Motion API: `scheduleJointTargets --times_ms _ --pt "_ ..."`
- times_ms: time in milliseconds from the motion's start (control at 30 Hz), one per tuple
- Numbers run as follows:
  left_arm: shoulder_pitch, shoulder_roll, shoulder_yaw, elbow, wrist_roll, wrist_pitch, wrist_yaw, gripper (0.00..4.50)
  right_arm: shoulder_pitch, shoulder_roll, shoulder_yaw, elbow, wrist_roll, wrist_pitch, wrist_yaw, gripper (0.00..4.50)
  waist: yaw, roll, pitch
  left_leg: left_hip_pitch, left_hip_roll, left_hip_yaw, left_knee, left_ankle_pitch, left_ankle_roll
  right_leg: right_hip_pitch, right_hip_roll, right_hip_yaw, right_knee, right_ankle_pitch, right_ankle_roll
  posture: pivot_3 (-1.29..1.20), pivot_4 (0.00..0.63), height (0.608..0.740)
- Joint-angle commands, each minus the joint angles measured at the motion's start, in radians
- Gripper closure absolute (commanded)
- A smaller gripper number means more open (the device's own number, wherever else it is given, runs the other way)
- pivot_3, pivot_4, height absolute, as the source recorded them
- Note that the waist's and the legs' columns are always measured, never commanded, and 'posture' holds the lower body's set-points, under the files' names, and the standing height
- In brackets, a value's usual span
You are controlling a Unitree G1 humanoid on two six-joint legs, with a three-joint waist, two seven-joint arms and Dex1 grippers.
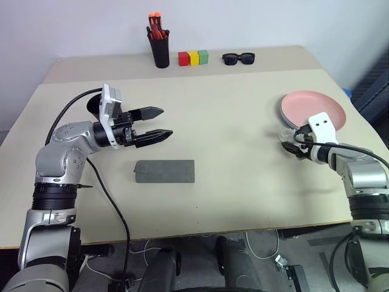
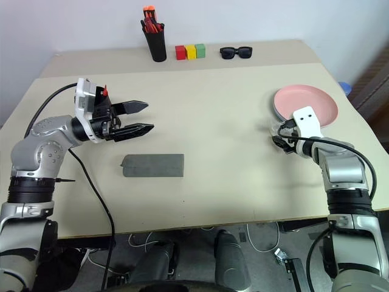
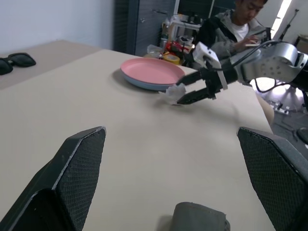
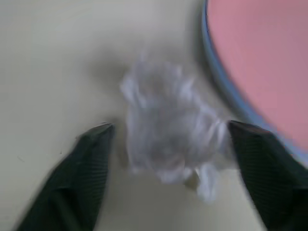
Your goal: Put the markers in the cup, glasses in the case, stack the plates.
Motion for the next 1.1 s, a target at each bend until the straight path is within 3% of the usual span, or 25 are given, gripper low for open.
scheduleJointTargets --times_ms 33,133,167,300,467,567,700,833,900,1100 --pt "-0.022 0.015 0.021 -0.022 -0.009 -0.008 -0.004 0.0 -0.028 -0.004 -0.007 -0.007 -0.001 -0.023 0.006 2.78 0.0 0.0 0.0 0.0 0.0 0.0 0.0 0.0 0.0 0.0 0.0 0.0 0.0 0.0 0.0 0.0 0.15 0.74" --pt "-0.021 0.013 0.024 -0.025 -0.011 -0.006 0.002 0.0 -0.074 0.0 -0.04 -0.007 0.023 -0.038 0.001 4.25 -0.001 0.0 0.0 0.0 0.0 0.0 0.0 0.0 0.0 0.0 0.0 0.0 0.0 0.0 0.0 0.0 0.15 0.74" --pt "-0.021 0.011 0.025 -0.027 -0.012 -0.006 0.005 0.0 -0.103 0.005 -0.065 -0.004 0.042 -0.054 -0.003 4.4 -0.001 0.0 0.0 0.0 0.0 0.0 0.0 0.0 0.0 0.0 0.0 0.0 0.0 0.0 0.0 0.0 0.15 0.74" --pt "-0.02 0.0 0.029 -0.028 -0.019 -0.005 0.016 0.0 -0.216 0.022 -0.141 0.1 0.079 -0.135 -0.052 4.4 -0.003 0.0 0.0 0.0 0.0 0.0 0.0 0.0 0.0 0.0 0.0 0.0 0.0 0.0 0.0 0.0 0.15 0.74" --pt "0.001 -0.002 0.032 -0.061 -0.03 0.008 0.026 0.0 -0.328 0.009 -0.05 0.402 -0.06 -0.304 -0.124 4.4 0.004 -0.001 -0.001 0.0 0.0 0.0 0.0 0.0 0.0 0.001 0.0 0.0 -0.001 0.0 0.0 0.0 0.15 0.74" --pt "0.012 0.001 0.031 -0.077 -0.031 0.009 0.036 0.0 -0.386 0.029 -0.033 0.543 -0.081 -0.376 -0.133 3.44 -0.001 0.0 0.0 0.0 0.0 0.0 -0.001 0.0 0.0 0.0 0.0 0.0 -0.002 0.0 0.0 0.0 0.15 0.74" --pt "0.031 0.002 0.035 -0.114 -0.045 0.023 0.056 0.0 -0.433 0.012 0.017 0.648 -0.151 -0.483 -0.174 1.52 -0.007 0.001 0.0 0.0 0.0 0.0 -0.001 0.0 0.0 0.0 0.0 0.0 -0.001 0.0 0.0 0.0 0.15 0.74" --pt "0.053 -0.005 0.041 -0.141 -0.053 0.032 0.075 0.0 -0.458 -0.002 -0.037 0.623 -0.106 -0.542 -0.15 1.52 -0.007 0.001 0.0 0.0 0.0 0.0 -0.001 0.0 0.0 -0.001 0.0 0.0 -0.001 0.0 0.0 0.0 0.15 0.74" --pt "0.071 -0.011 0.042 -0.153 -0.056 0.029 0.083 0.0 -0.435 0.018 -0.091 0.524 -0.015 -0.56 -0.058 1.52 -0.006 0.001 0.001 0.0 0.0 0.0 -0.001 0.0 0.0 0.0 0.0 0.0 -0.001 0.0 0.0 0.0 0.15 0.74" --pt "0.136 -0.021 0.046 -0.212 -0.085 0.035 0.102 0.0 -0.176 0.06 -0.095 -0.035 0.276 -0.382 0.307 1.52 -0.003 0.001 0.0 0.0 0.001 0.0 -0.001 0.0 0.0 0.0 0.0 0.0 0.0 0.0 0.0 0.0 0.15 0.74"
